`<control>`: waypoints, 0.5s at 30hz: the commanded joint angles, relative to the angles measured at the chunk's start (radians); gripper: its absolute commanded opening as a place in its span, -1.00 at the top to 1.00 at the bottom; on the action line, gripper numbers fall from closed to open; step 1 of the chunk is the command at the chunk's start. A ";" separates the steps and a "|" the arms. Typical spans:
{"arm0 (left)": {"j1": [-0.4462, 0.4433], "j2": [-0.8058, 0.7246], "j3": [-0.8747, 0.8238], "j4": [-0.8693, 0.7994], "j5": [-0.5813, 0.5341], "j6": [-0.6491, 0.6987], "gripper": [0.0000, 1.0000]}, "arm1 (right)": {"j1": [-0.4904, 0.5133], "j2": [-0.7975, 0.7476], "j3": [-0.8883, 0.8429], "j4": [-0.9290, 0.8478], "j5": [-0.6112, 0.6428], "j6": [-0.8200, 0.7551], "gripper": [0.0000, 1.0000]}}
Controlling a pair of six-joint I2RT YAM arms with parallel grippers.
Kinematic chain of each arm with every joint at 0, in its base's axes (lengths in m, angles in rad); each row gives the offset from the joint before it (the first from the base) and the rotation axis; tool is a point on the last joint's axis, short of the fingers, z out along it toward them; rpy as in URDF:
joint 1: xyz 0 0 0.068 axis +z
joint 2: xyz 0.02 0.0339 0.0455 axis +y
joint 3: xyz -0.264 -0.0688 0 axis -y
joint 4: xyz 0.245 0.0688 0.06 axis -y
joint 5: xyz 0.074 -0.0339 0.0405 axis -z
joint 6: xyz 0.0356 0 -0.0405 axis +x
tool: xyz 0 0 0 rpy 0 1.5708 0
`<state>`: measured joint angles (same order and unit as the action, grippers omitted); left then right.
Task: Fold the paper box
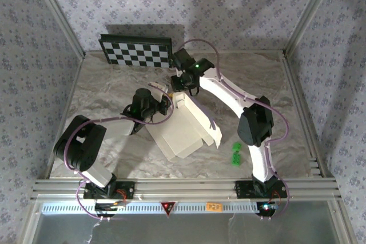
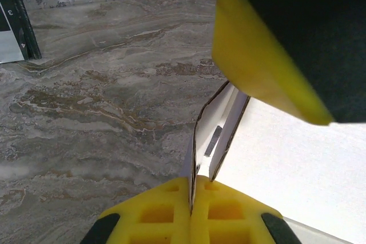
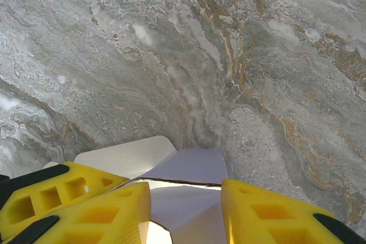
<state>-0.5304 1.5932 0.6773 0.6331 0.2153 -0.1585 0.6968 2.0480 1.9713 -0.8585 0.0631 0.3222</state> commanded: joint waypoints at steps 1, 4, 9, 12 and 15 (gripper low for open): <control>-0.006 0.038 -0.040 -0.173 0.002 -0.009 0.91 | 0.009 -0.013 -0.034 -0.008 0.035 -0.001 0.23; -0.006 0.029 -0.042 -0.173 0.005 -0.009 0.87 | 0.018 -0.003 -0.044 0.007 0.036 0.003 0.22; -0.006 0.023 -0.043 -0.163 0.022 -0.007 0.82 | 0.026 -0.002 -0.076 0.040 0.037 0.015 0.19; -0.005 0.021 -0.043 -0.144 0.032 -0.009 0.74 | 0.031 -0.005 -0.095 0.053 0.039 0.020 0.19; -0.005 0.021 -0.037 -0.124 0.042 -0.009 0.62 | 0.032 -0.006 -0.101 0.055 0.038 0.021 0.19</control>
<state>-0.5304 1.5951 0.6506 0.5747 0.2256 -0.1638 0.7181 2.0422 1.9034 -0.7601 0.1028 0.3256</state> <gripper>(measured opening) 0.180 0.404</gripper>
